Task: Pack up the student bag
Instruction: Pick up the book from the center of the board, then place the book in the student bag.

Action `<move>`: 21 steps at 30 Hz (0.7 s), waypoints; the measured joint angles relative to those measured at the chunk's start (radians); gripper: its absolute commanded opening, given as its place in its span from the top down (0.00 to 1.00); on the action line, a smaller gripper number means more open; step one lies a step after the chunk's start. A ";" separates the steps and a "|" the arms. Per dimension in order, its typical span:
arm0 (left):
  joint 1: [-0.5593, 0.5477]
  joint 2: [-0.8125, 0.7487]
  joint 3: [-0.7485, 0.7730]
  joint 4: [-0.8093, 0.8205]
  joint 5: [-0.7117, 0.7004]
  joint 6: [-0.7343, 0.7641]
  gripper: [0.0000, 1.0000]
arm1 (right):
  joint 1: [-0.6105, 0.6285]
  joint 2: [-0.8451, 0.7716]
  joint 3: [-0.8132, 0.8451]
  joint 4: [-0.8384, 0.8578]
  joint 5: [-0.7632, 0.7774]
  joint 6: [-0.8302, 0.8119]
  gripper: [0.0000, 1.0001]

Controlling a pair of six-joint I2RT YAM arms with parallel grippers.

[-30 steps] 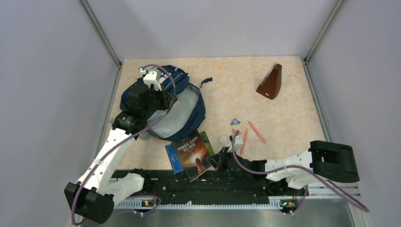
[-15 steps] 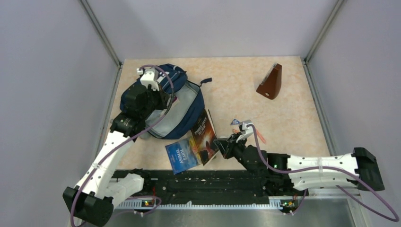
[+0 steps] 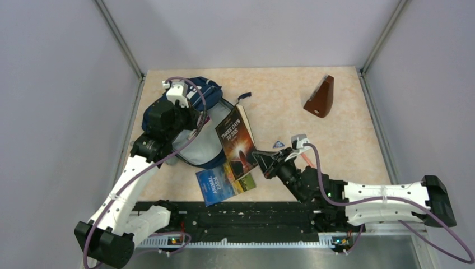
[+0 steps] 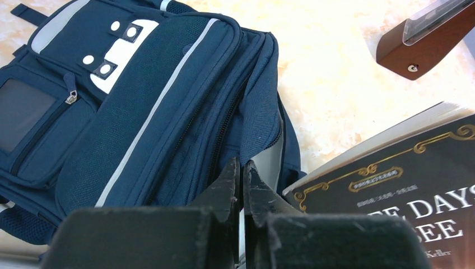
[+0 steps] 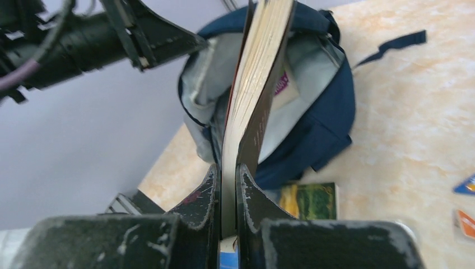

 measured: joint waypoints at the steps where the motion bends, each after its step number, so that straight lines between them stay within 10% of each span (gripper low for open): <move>1: 0.000 0.000 0.000 0.000 0.000 0.000 1.00 | 0.000 0.010 0.000 0.037 -0.005 -0.008 1.00; 21: 0.000 -0.001 0.000 0.000 0.011 -0.001 1.00 | -0.285 0.383 -0.043 0.306 -0.253 0.319 1.00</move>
